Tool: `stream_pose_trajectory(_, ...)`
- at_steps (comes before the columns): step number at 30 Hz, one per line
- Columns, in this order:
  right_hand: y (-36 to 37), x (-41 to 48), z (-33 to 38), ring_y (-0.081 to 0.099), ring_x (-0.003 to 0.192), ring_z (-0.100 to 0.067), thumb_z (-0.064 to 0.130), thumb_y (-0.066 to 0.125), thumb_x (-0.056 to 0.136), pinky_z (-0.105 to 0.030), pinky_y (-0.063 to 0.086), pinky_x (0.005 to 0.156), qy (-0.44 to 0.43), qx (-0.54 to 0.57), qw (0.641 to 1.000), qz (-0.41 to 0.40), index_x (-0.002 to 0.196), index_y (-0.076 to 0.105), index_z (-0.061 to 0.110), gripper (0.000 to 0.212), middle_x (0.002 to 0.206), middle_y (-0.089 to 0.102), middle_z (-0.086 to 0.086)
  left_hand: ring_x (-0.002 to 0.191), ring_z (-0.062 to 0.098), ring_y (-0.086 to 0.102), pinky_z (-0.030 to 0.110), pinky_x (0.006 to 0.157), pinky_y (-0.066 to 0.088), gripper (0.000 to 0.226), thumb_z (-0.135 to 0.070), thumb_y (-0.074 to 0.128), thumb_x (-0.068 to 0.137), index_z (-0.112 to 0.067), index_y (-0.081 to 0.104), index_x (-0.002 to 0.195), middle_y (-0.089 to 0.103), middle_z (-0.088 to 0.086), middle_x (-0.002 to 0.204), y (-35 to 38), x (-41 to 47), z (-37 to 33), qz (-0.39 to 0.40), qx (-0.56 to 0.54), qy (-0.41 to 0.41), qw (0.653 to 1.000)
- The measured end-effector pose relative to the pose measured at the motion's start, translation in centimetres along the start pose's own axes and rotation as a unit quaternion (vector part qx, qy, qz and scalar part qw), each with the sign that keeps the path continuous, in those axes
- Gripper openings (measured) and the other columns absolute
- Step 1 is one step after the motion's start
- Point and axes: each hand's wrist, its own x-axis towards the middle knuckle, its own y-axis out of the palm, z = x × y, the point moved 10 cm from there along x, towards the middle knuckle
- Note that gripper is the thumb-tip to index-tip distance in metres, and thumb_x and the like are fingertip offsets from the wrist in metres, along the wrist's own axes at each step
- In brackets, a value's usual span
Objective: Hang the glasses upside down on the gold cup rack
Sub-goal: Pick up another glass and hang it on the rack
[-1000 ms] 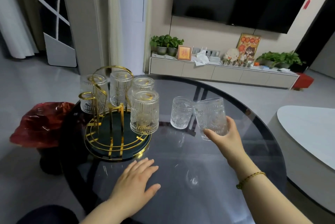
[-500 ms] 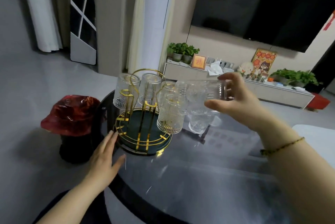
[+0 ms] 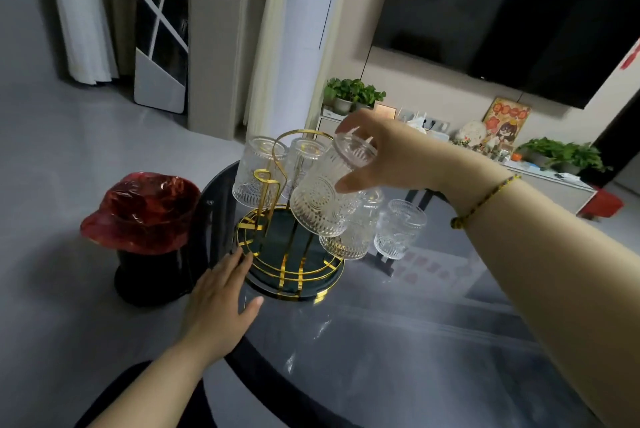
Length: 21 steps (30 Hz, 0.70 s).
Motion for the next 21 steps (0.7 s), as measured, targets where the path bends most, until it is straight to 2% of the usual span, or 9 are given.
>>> stream_pose_trajectory(4,2.1,1.7,0.6,0.052,0.091,-0.022,0.031,0.074,0.061,-0.034,0.048,0.080,0.005,-0.024,0.999,0.047,0.119,0.037,0.021,0.070,0.116,0.051,-0.005,0.135,0.011,0.003,0.030,0.109,0.000,0.067,-0.039,0.045,0.090,-0.026,0.002,0.139,-0.012,-0.014,0.141,-0.2,-0.1,0.1,-0.005,-0.031,0.003,0.999)
stream_pose_trajectory(9,5.1,2.9,0.4,0.041,0.095,-0.011,0.029,0.074,0.062,-0.023,0.035,0.080,0.003,-0.031,0.996,0.088,0.123,0.036,0.020,0.073,0.127,0.048,-0.007,0.134,0.011,0.002,0.031,0.110,0.002,0.066,-0.042,0.042,0.091,-0.031,-0.004,0.138,-0.020,-0.022,0.131,-0.3,0.0,0.6,0.000,-0.046,-0.014,0.999)
stream_pose_trajectory(14,7.9,3.4,-0.3,0.042,0.095,-0.013,0.027,0.074,0.063,-0.025,0.036,0.079,0.011,-0.037,0.992,0.123,0.124,0.034,0.020,0.074,0.127,0.048,-0.008,0.126,0.000,-0.004,0.027,0.109,0.000,0.069,-0.046,0.041,0.089,-0.039,-0.019,0.123,-0.023,-0.023,0.131,-0.1,0.0,0.8,-0.004,-0.040,-0.015,0.999)
stream_pose_trajectory(21,9.1,3.6,-0.6,0.039,0.096,-0.012,0.025,0.074,0.064,-0.023,0.035,0.078,0.008,-0.021,0.991,0.134,0.125,0.034,0.020,0.073,0.130,0.046,-0.008,0.116,-0.007,-0.009,0.019,0.100,-0.005,0.070,-0.047,0.045,0.087,-0.042,-0.017,0.121,-0.019,-0.025,0.131,0.1,0.1,1.1,-0.020,-0.030,-0.003,0.999)
